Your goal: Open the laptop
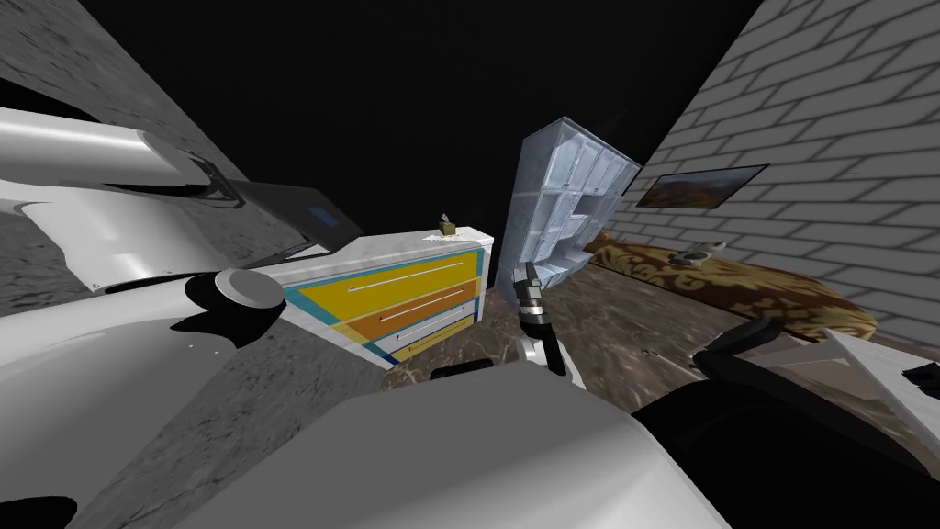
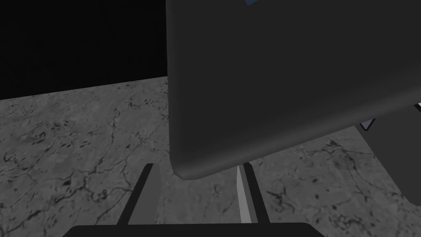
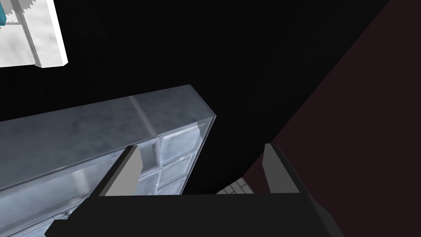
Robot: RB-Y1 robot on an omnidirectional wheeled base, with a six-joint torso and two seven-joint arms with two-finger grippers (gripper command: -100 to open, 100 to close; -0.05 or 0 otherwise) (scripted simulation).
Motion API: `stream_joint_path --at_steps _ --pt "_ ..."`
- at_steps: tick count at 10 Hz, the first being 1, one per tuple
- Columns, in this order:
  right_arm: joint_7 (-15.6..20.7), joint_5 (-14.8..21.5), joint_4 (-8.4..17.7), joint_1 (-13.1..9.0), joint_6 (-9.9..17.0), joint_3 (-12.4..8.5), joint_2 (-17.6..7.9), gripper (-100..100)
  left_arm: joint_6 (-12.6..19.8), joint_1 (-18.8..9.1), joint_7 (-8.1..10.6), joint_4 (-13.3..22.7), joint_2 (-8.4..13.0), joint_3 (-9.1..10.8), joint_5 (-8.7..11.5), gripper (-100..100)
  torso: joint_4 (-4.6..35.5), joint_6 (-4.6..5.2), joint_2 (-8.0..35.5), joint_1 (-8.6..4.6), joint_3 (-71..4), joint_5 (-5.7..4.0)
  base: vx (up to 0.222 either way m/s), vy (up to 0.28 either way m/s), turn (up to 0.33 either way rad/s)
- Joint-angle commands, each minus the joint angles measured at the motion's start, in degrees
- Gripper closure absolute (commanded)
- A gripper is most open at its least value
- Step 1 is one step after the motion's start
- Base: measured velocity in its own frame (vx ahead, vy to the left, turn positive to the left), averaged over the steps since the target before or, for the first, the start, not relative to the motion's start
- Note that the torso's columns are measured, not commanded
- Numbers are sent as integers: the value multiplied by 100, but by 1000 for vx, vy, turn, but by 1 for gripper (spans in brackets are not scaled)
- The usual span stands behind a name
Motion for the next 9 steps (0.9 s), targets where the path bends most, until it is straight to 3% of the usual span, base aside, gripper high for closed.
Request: stream_joint_path --at_steps 1,5,6,7,8,9 --pt "0 0 0 0 0 0 0 0 103 -8 283 205 -35 295 135 100 1 4 -4 8 -1 -2 5 61 49" --pt "0 0 0 0 0 0 0 0 241 14 649 384 -105 704 320 100 10 13 0 -15 5 -19 -2 55 52" --pt "0 0 0 0 0 0 0 0 241 14 649 384 -105 704 320 100 10 16 1 -21 6 -22 7 33 20" --pt "0 0 0 0 0 0 0 0 310 25 833 474 -141 909 412 100 13 19 0 -34 6 -30 11 46 62" --pt "0 0 0 0 0 0 0 0 276 10 739 434 -131 798 350 100 17 13 3 -33 10 -32 5 24 17" --pt "0 0 0 0 0 0 0 0 280 72 955 533 -214 1029 479 100 23 14 14 -41 18 -37 -5 43 75"
